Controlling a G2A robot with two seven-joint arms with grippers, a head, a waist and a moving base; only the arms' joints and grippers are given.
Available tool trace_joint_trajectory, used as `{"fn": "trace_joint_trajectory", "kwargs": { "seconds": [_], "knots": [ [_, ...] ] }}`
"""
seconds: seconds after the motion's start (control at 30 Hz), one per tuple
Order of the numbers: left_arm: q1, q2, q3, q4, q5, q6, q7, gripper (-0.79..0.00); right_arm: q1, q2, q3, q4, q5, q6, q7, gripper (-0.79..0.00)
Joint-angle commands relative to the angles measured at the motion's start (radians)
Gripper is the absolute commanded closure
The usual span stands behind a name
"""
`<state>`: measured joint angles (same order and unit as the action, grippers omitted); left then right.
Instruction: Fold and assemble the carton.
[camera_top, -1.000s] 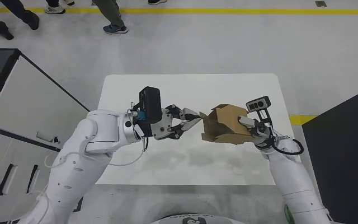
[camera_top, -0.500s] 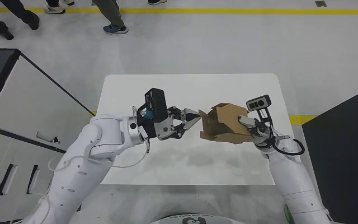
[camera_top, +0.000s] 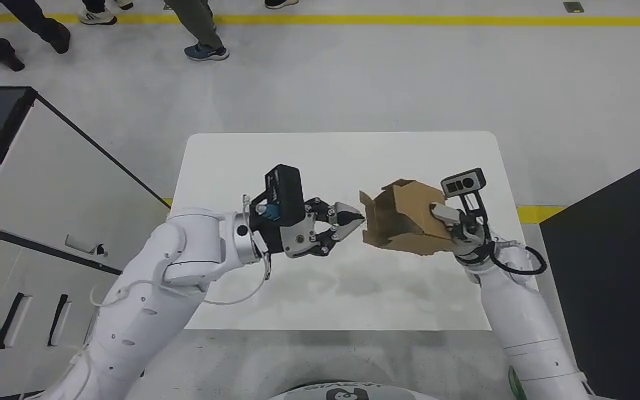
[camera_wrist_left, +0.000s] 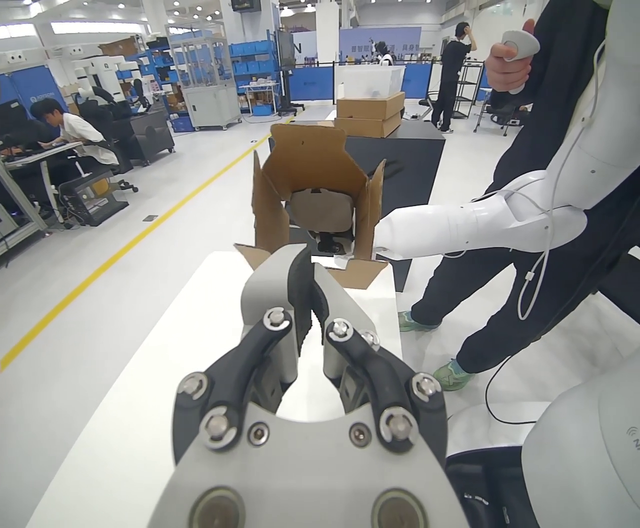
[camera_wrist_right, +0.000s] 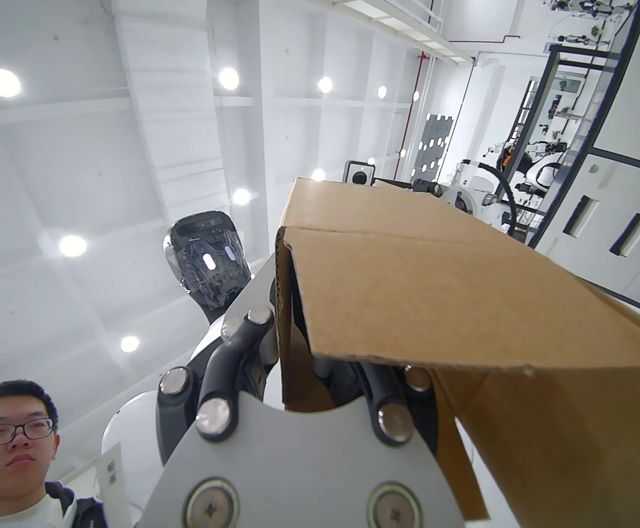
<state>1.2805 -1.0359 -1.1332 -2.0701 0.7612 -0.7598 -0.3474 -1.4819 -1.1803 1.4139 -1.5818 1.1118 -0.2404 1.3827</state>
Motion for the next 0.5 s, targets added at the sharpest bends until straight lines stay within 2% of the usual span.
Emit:
{"fn": "trace_joint_trajectory", "kwargs": {
  "seconds": [0.0, 0.47],
  "knots": [
    [-0.007, -0.002, 0.013, 0.004, 0.002, 0.005, 0.004, 0.0, 0.001, 0.0, -0.004, 0.001, -0.013, 0.0, -0.003, 0.0],
    [-0.039, -0.013, 0.067, 0.025, 0.012, 0.017, 0.016, 0.0, -0.003, -0.001, -0.009, 0.001, -0.031, 0.003, 0.017, 0.0]
  ]
}}
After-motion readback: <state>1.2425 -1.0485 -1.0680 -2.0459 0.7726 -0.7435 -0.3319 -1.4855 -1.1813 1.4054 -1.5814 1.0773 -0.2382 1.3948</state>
